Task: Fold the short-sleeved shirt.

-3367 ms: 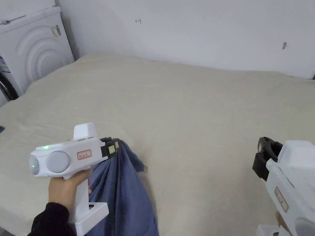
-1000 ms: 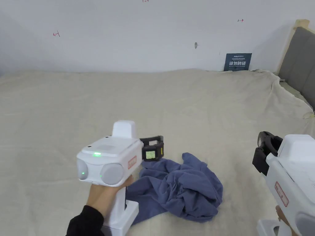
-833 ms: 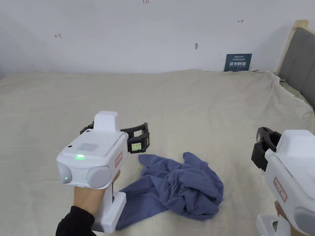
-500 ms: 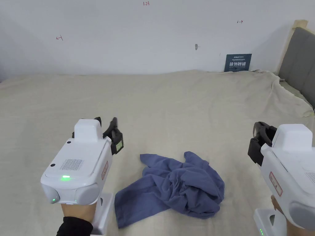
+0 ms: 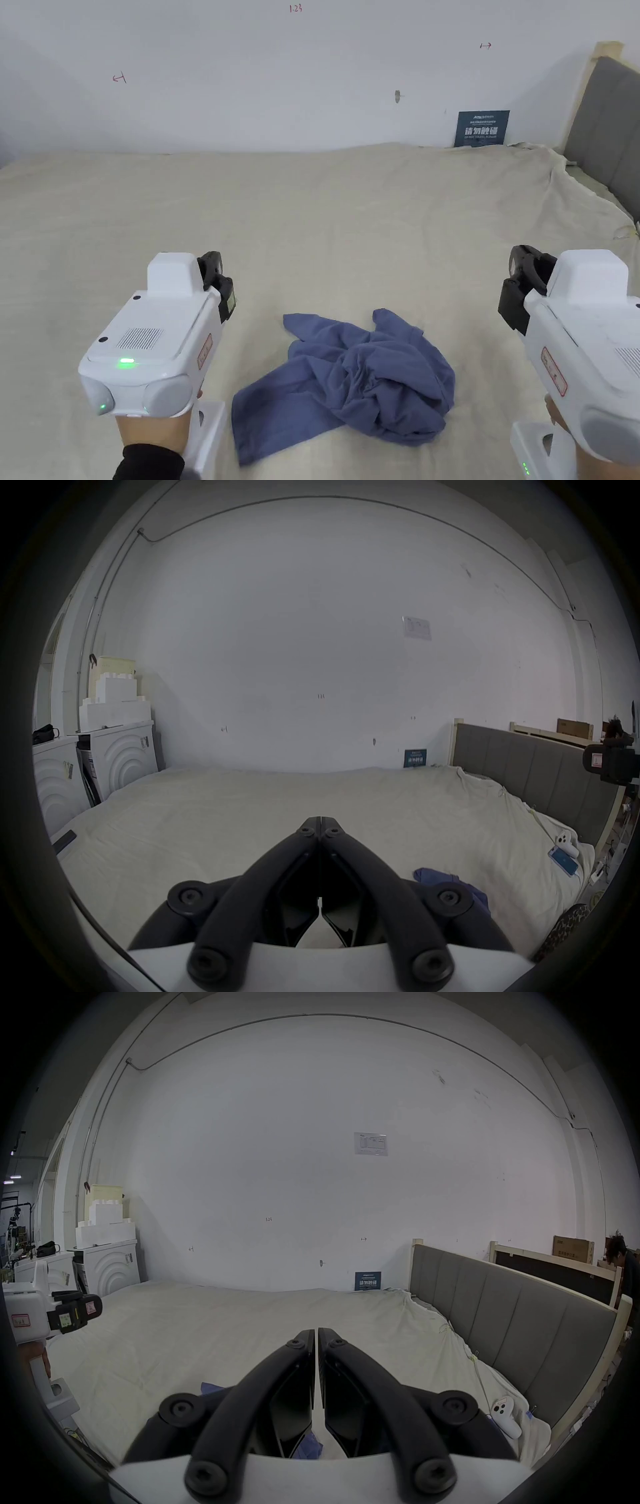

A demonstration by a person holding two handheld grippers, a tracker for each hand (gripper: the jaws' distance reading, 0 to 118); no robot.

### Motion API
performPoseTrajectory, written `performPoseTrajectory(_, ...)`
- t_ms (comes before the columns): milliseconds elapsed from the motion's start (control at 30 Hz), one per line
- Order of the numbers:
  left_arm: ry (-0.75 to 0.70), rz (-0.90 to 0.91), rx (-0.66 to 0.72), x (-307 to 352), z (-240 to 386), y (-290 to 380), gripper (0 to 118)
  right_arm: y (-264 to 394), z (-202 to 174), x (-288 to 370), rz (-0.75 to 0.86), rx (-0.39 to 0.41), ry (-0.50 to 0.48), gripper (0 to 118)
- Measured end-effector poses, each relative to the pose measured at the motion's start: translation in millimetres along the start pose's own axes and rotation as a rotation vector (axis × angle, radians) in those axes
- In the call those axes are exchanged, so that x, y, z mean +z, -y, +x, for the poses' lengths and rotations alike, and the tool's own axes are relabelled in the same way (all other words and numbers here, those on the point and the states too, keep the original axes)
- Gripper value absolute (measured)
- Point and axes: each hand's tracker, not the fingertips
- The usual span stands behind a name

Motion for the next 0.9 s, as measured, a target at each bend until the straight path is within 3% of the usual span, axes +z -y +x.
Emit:
performPoseTrajectory(200, 0.042, -0.287, 0.063, -29, -5, 17, 0, 3, 1, -3, -0.011, -0.001, -0.003, 2)
performPoseTrajectory(567, 0.054, -0.744, 0.139, -62, 0, 122, 0, 19, 3, -14, -0.057, -0.002, -0.01, 2)
performPoseTrajectory(667, 0.041, -0.808, 0.166, -65, 1, 142, 19, 24, 3, -16, -0.07, -0.003, -0.011, 2)
performPoseTrajectory(700, 0.032, -0.81, 0.179, -66, 1, 147, 31, 26, 3, -17, -0.074, -0.004, -0.011, 2)
performPoseTrajectory(733, 0.018, -0.831, 0.193, -67, 1, 152, 55, 27, 4, -18, -0.079, -0.006, -0.011, 2)
performPoseTrajectory(767, 0.006, -0.852, 0.207, -69, 1, 157, 71, 29, 4, -19, -0.085, -0.006, -0.011, 2)
performPoseTrajectory(800, -0.007, -0.862, 0.216, -71, 2, 161, 80, 31, 5, -19, -0.089, -0.006, -0.012, 2)
performPoseTrajectory(900, -0.019, -0.896, 0.214, -78, 4, 174, 84, 35, 6, -22, -0.105, -0.006, -0.012, 2)
